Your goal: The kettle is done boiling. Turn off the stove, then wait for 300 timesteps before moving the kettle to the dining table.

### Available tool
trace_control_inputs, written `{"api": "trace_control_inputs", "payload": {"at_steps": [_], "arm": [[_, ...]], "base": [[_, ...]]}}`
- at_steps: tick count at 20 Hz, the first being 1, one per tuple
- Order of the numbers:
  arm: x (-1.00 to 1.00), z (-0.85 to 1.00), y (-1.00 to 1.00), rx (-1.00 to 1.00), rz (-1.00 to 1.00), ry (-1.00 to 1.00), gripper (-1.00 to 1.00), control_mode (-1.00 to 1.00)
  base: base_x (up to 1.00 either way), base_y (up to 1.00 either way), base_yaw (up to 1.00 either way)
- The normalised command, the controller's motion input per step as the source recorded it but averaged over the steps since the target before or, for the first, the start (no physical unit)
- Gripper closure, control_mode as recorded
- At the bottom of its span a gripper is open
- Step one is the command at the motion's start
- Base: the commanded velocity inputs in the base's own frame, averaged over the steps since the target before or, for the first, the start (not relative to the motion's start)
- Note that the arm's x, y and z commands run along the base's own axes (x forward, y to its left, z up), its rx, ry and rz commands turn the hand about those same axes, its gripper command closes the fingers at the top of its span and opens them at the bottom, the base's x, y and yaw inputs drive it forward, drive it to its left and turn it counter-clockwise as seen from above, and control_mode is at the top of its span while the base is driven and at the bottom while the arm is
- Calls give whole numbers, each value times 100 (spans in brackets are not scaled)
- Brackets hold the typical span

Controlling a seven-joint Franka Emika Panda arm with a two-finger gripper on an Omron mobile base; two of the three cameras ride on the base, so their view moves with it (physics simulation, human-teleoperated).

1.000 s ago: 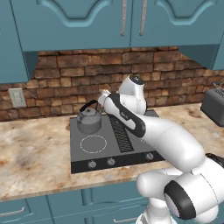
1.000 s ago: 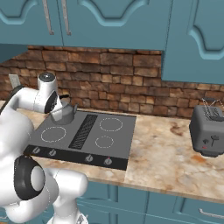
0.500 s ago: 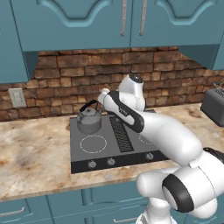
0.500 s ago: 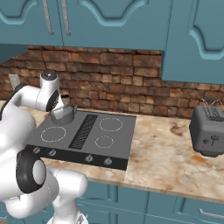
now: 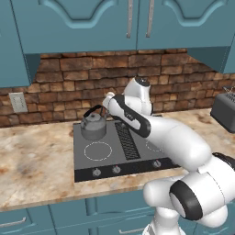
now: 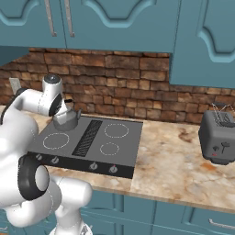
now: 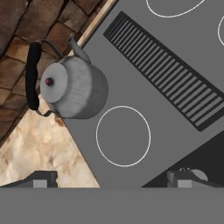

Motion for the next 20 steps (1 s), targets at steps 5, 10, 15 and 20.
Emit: {"api": "trace_control_inputs", "payload": {"at_steps": [5,10,15,20], "arm": [[3,0,0,0,0,0,-100,-100],[3,0,0,0,0,0,-100,-100],[9,0,0,0,0,0,-100,-100],[23,0,1,0,-1,0,-100,-100]], "base": [[0,0,0],[0,0,0],[0,0,0],[0,0,0]]}}
